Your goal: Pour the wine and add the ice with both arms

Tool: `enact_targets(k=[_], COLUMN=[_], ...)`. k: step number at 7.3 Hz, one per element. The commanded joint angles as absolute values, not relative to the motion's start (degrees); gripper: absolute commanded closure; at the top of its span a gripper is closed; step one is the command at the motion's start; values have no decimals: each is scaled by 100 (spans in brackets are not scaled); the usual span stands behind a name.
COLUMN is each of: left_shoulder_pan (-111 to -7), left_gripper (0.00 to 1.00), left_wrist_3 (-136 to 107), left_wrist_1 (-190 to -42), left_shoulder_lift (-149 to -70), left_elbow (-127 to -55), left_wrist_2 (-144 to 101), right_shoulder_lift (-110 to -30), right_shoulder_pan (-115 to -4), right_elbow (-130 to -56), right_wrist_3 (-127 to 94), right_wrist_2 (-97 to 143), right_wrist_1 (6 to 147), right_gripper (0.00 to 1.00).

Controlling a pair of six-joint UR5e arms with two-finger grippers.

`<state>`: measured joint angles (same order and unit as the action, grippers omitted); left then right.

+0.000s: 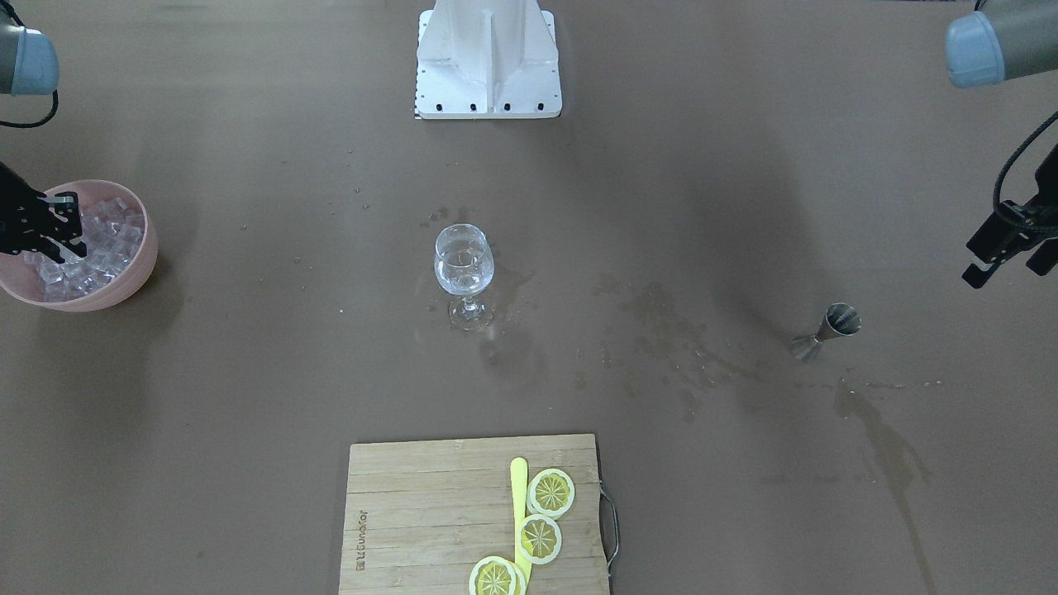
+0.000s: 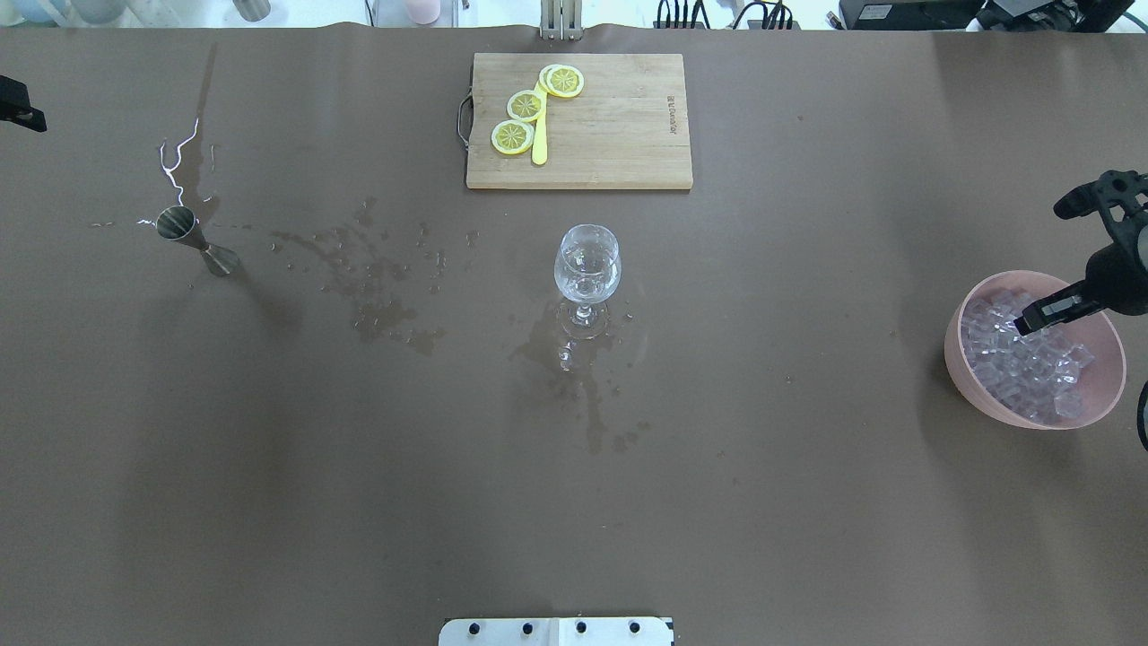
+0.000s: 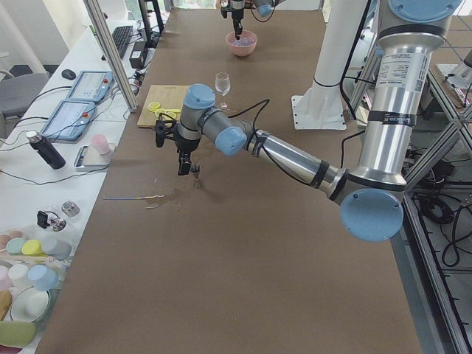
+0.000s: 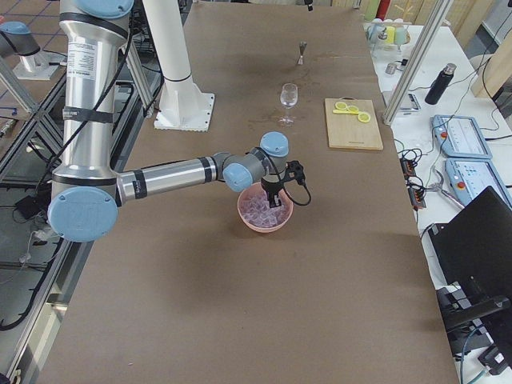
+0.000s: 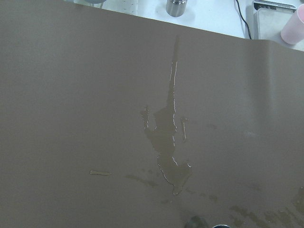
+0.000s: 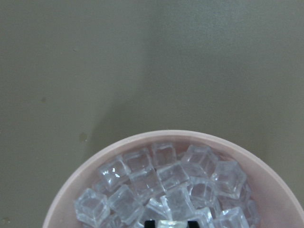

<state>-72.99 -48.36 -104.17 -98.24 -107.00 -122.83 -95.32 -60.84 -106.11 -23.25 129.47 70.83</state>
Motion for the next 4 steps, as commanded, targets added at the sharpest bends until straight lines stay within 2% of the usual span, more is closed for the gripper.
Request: enact_targets(k=[1, 2, 4], left_shoulder_pan=[-7645, -7690, -7822], left_gripper=[2, 2, 2], left_wrist_3=[-2608, -1705, -1538], left_wrist_1=[-9288, -8872, -8572], left_shoulder_lift=[-10176, -10317, -10362], left_elbow=[-10688, -10583, -10310], left_wrist_2=[-12314, -12270, -12278], right_shoulder_lift=[-9300, -9247, -8914], right_shoulder_pan=[-6389, -6407, -6460], right_elbow=[-10635, -10730, -10819], right_wrist_3=[-2329, -2364, -2591], right_wrist_2=[13332, 13350, 13517], right_wrist_1=[7110, 7119, 7189], right_gripper=[100, 100, 100])
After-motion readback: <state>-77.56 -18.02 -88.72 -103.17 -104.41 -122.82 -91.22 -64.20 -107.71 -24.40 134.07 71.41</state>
